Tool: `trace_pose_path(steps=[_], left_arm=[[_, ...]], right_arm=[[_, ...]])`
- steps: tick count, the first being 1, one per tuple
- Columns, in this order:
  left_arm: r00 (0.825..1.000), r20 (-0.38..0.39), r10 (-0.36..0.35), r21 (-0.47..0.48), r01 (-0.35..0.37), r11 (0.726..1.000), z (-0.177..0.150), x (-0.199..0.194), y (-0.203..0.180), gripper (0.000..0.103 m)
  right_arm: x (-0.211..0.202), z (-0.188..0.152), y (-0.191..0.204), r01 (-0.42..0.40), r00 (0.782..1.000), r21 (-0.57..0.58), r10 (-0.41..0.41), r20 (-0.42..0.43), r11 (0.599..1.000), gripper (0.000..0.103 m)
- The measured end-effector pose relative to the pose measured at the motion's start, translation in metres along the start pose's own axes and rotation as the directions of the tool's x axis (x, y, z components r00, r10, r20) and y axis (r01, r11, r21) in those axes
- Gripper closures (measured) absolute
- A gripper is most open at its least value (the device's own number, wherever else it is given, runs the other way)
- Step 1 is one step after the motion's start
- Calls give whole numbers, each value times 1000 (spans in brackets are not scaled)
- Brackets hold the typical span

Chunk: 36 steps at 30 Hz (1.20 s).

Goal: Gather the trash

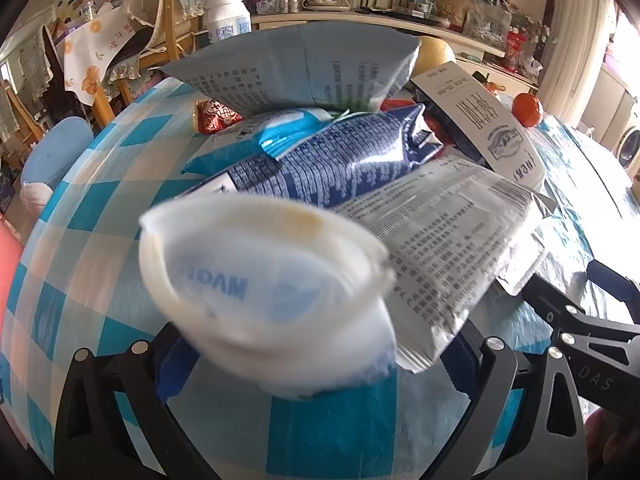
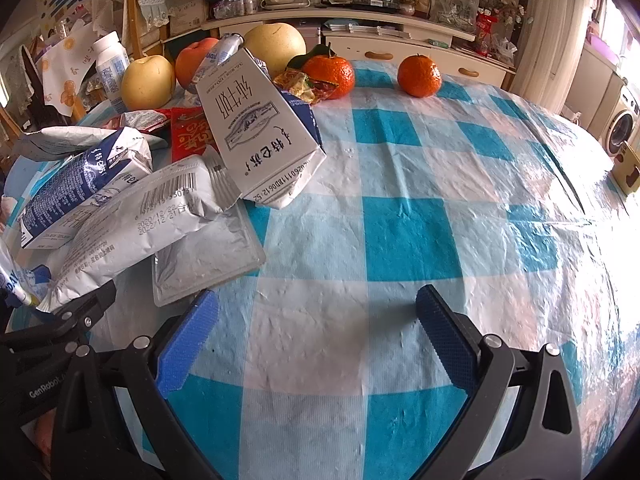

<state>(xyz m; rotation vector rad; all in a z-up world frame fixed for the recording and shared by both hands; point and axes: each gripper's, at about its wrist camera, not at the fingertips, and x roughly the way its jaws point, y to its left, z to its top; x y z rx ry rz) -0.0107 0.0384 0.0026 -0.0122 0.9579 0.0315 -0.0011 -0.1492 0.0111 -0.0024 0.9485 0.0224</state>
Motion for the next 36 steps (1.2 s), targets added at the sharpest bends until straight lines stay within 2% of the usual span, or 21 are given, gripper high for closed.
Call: trace_pose_path(steps=[5, 10, 16, 26, 36], left_arm=[[1000, 28, -5, 39, 4, 999, -19, -21, -5, 5], [996, 93, 1, 62, -7, 998, -31, -58, 0, 5], [981, 195, 10, 69, -23, 997, -31, -111, 18, 5], [941, 337, 11, 51, -30, 998, -37, -191, 53, 5], [887, 461, 27, 30, -47, 998, -48, -246, 78, 5]], right_arm=[[-20, -17, -7, 31, 999, 8, -31, 21, 999, 4], [-60, -27, -12, 50, 992, 23, -52, 113, 998, 4], [-110, -42, -8, 59, 974, 37, -65, 218, 998, 4], [-179, -66, 14, 53, 939, 54, -68, 337, 997, 4], [-230, -85, 48, 87, 891, 22, -88, 445, 996, 4]])
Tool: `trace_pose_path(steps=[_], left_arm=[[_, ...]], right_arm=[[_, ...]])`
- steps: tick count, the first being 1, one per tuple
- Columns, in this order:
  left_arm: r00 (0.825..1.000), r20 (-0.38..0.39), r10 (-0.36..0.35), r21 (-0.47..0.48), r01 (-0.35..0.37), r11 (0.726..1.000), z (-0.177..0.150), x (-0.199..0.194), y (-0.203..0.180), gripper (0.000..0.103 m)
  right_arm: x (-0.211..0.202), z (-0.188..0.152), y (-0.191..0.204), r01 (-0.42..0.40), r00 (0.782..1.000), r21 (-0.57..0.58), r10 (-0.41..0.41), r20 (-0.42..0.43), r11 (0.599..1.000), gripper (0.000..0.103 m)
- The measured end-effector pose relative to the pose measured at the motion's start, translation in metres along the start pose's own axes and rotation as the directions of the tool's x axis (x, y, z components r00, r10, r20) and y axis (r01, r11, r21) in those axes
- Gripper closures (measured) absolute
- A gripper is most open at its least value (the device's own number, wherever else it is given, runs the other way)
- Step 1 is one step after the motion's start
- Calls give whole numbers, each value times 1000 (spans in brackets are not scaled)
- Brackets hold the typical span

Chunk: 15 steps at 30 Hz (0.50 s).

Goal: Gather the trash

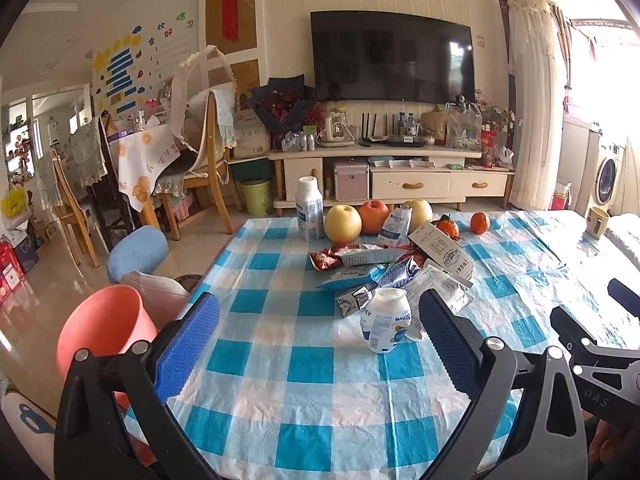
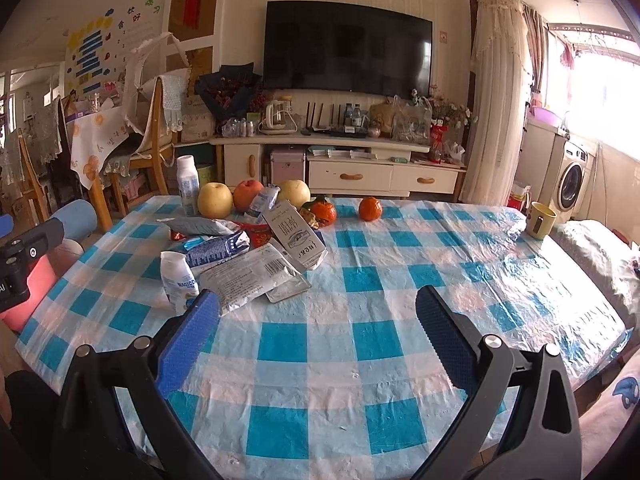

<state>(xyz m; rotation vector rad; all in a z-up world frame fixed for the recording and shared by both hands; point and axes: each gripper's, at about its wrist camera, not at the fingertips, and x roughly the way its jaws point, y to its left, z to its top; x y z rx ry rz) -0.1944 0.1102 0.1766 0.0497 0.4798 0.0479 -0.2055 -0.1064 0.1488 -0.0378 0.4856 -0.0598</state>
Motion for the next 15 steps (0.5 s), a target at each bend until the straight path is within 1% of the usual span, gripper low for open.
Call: trace_pose_path(steps=[7, 15], left_arm=[[998, 58, 21, -34, -19, 999, 6, -20, 19, 5], [996, 88, 34, -66, -28, 997, 8, -33, 37, 5]], right_arm=[[-23, 5, 21, -12, 998, -42, 14, 55, 999, 4], [-42, 9, 37, -34, 993, -52, 40, 111, 998, 4]])
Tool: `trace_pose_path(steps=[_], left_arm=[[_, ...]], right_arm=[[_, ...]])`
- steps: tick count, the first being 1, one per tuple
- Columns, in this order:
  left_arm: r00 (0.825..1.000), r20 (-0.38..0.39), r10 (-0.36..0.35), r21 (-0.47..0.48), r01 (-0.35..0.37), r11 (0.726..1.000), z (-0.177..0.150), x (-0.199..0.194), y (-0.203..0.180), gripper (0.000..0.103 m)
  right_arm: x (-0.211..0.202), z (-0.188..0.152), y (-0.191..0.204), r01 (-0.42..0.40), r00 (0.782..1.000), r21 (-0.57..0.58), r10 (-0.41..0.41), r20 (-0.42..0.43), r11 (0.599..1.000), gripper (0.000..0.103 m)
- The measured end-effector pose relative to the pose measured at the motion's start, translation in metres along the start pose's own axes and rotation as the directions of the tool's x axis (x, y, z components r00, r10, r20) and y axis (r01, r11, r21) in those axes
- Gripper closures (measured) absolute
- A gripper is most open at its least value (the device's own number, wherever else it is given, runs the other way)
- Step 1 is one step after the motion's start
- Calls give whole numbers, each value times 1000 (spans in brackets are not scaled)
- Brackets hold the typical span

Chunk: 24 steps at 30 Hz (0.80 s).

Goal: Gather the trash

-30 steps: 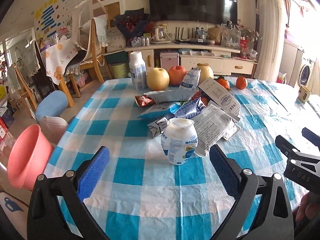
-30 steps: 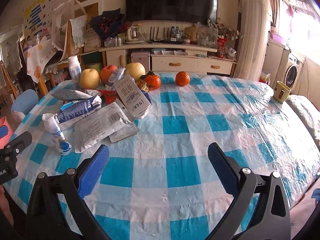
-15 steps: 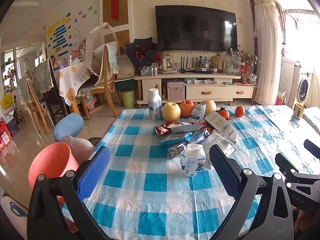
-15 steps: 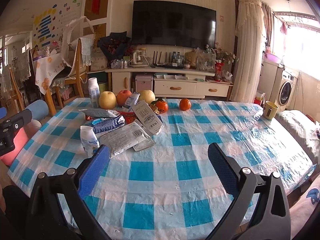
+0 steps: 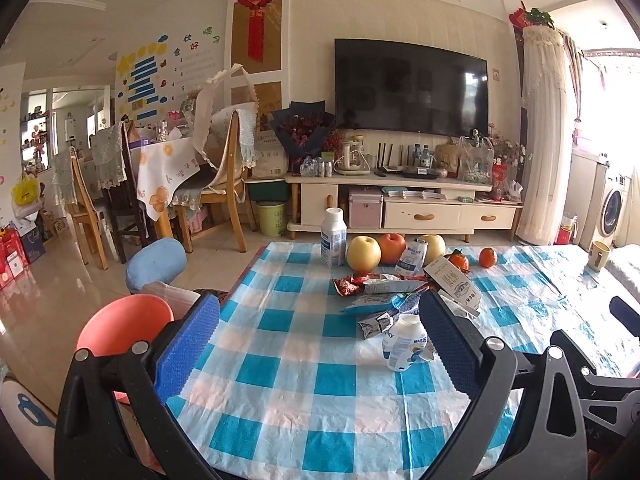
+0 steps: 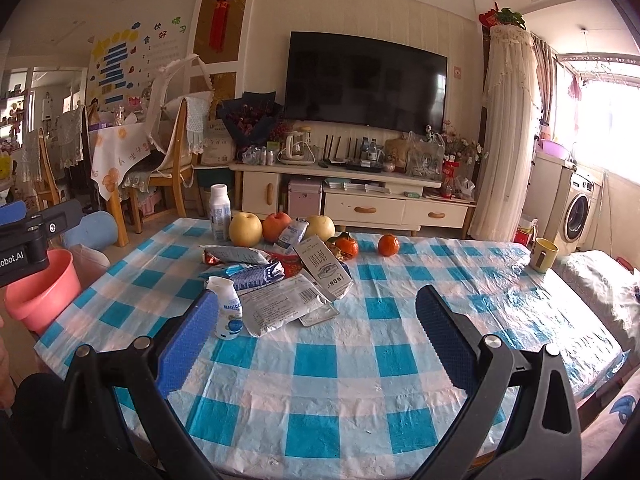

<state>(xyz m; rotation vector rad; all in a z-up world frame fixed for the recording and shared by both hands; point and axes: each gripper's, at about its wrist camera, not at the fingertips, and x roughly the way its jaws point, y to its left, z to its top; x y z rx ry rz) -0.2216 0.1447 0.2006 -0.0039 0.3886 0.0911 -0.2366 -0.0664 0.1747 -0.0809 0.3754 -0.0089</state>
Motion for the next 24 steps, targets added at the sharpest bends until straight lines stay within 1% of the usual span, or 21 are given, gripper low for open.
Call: trace_pose_path(steps=[7, 15, 24], left_arm=[[1000, 12, 6, -24, -6, 1000, 1, -5, 11, 5], [1000, 10, 9, -21, -8, 1000, 1, -4, 13, 5], [1000, -3, 9, -10, -9, 1000, -7, -1, 13, 5]], right_arm=[[-6, 0, 9, -27, 999, -6, 27, 20, 1000, 4], [-9, -2, 13, -36, 999, -12, 37, 39, 999, 4], [-3, -8, 13, -38, 999, -10, 38, 21, 999, 4]])
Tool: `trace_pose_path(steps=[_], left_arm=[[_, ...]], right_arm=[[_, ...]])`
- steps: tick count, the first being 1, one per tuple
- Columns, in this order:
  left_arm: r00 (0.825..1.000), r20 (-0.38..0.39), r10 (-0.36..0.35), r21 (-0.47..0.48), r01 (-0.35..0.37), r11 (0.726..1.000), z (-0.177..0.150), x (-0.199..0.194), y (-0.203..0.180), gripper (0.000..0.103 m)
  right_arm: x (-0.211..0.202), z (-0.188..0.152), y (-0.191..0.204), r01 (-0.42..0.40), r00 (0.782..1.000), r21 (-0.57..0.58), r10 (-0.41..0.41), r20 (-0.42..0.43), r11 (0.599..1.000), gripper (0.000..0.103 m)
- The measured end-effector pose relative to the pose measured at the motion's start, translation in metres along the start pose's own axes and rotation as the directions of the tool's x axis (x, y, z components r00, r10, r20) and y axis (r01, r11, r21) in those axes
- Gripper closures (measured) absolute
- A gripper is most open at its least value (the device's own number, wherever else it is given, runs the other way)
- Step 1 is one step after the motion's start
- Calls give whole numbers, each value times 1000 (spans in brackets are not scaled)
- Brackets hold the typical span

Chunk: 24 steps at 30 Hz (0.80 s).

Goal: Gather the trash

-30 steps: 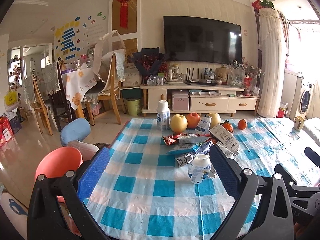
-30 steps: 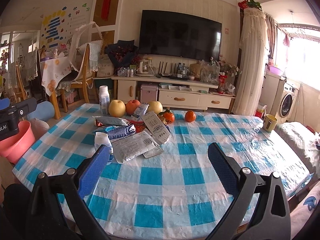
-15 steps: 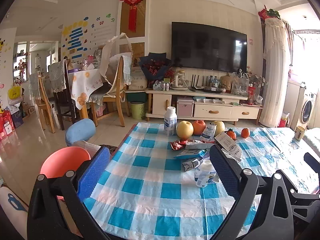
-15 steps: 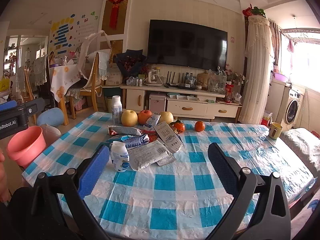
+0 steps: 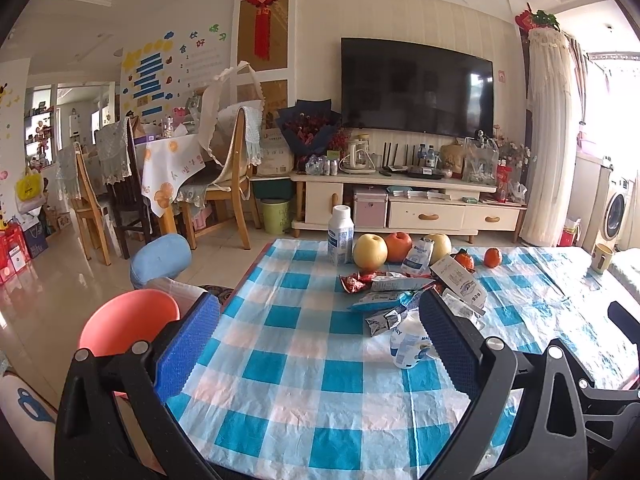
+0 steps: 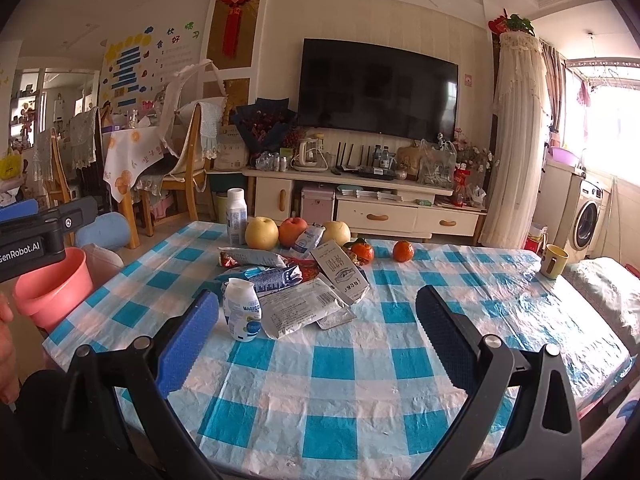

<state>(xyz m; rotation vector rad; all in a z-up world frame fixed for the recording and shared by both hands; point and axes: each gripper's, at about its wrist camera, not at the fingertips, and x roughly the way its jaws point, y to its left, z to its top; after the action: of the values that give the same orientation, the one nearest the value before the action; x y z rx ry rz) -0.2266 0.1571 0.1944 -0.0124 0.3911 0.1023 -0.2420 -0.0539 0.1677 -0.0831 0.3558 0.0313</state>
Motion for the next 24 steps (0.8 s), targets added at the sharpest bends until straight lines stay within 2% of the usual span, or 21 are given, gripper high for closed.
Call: trace_pose_path(steps=[8, 11, 14, 19, 24], left_arm=[[1000, -11, -4, 16, 4, 1000, -7, 5, -4, 5], [999, -34, -27, 23, 28, 999, -11, 8, -9, 5], [999, -18, -39, 22, 39, 999, -15, 5, -9, 5], [994, -35, -100, 13, 100, 995, -14, 5, -13, 5], [994, -63, -92, 18, 93, 996, -14, 15, -20, 5]], right_arm=[[9, -8, -1, -19, 999, -1, 19, -36, 1000, 4], [14, -11, 0, -21, 998, -17, 20, -57, 1000, 4], [19, -15, -1, -29, 996, -13, 27, -86, 1000, 4], [20, -15, -3, -32, 996, -9, 32, -84, 999, 4], [22, -17, -5, -41, 995, -9, 40, -88, 999, 4]])
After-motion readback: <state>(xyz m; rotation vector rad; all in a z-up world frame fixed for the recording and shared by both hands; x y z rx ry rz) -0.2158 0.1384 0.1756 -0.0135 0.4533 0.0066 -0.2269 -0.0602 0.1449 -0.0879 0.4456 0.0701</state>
